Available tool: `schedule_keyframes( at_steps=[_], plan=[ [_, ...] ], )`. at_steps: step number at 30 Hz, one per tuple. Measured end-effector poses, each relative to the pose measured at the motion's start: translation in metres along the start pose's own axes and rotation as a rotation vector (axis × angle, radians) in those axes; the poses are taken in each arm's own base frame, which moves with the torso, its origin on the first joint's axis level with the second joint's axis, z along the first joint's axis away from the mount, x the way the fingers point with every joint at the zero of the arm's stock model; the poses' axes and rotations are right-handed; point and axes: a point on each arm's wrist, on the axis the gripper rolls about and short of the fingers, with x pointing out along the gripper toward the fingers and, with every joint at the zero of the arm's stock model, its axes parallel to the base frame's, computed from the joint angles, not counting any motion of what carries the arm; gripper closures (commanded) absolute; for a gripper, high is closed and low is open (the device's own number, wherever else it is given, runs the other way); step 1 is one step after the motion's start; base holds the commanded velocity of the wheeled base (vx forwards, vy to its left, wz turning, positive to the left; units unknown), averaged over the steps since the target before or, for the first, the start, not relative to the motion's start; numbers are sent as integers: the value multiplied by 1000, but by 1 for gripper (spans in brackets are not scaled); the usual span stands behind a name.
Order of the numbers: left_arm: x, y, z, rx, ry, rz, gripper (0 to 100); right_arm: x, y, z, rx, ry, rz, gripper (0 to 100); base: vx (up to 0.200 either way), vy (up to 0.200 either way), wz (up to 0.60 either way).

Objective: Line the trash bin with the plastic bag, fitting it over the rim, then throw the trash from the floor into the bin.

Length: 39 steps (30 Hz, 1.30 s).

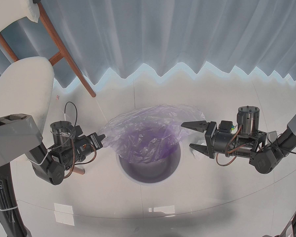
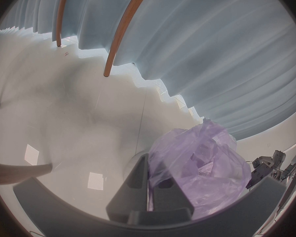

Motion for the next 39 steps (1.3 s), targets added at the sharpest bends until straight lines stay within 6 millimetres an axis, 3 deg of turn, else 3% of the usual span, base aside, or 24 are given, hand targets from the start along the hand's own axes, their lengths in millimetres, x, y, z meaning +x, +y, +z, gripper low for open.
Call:
schedule_keyframes(
  at_steps=[7, 19, 20, 32, 39],
  plan=[
    [-4, -6, -2, 5, 7, -9, 100, 23, 15, 5, 22, -13, 42, 0, 0, 0, 0],
    [-9, -5, -8, 50, 31, 2, 100, 62, 1, 18, 47, -72, -23, 0, 0, 0, 0],
    [-9, -5, -8, 51, 31, 1, 100, 64, 0, 19, 51, -69, -31, 100, 0, 0, 0],
    [-11, -4, -9, 49, 37, 7, 100, 68, -2, 20, 59, -61, -53, 100, 0, 0, 0],
    [-12, -2, -7, 49, 35, 21, 100, 69, 9, 27, 36, -80, -17, 100, 0, 0, 0]
  ],
)
